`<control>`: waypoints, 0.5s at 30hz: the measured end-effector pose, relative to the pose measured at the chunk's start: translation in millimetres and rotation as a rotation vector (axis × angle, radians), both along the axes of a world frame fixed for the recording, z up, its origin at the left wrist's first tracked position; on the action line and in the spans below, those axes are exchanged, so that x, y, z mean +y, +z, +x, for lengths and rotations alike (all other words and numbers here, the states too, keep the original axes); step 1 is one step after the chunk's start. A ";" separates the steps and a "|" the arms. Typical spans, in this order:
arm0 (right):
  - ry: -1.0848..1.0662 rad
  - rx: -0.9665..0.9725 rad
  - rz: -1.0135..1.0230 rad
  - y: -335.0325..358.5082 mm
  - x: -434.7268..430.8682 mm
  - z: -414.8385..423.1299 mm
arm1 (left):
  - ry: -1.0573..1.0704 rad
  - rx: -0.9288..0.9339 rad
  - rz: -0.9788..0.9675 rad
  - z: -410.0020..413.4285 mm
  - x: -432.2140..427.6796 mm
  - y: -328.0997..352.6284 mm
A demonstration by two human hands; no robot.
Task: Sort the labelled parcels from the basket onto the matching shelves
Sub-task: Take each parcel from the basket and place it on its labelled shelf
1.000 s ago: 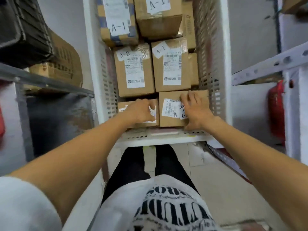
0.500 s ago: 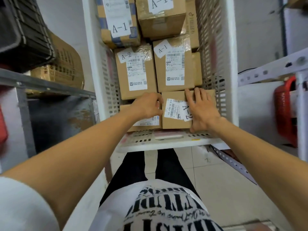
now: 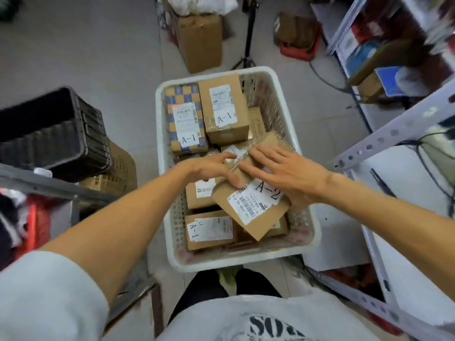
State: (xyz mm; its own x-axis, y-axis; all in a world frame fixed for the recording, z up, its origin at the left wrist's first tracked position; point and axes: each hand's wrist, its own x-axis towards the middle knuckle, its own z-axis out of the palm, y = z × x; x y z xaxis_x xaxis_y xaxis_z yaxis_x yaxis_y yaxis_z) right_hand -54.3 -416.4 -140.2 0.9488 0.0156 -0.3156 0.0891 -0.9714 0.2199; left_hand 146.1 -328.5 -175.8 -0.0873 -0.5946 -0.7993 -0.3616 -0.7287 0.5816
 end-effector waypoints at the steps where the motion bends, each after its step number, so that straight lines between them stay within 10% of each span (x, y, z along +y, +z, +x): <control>1: 0.014 0.039 0.001 7.2 -4.2 4.0 | 0.037 0.052 -0.001 3.8 2.8 7.6; 7: -0.213 -0.149 0.127 38.2 -19.9 29.5 | 0.412 0.137 -0.152 30.4 25.8 44.1; 11: -0.880 -0.480 1.005 33.9 -19.5 48.7 | 0.710 0.137 -0.300 42.0 46.4 62.0; 15: -0.913 -0.495 1.514 27.2 -0.8 61.4 | 0.879 0.236 -0.409 35.8 59.7 69.9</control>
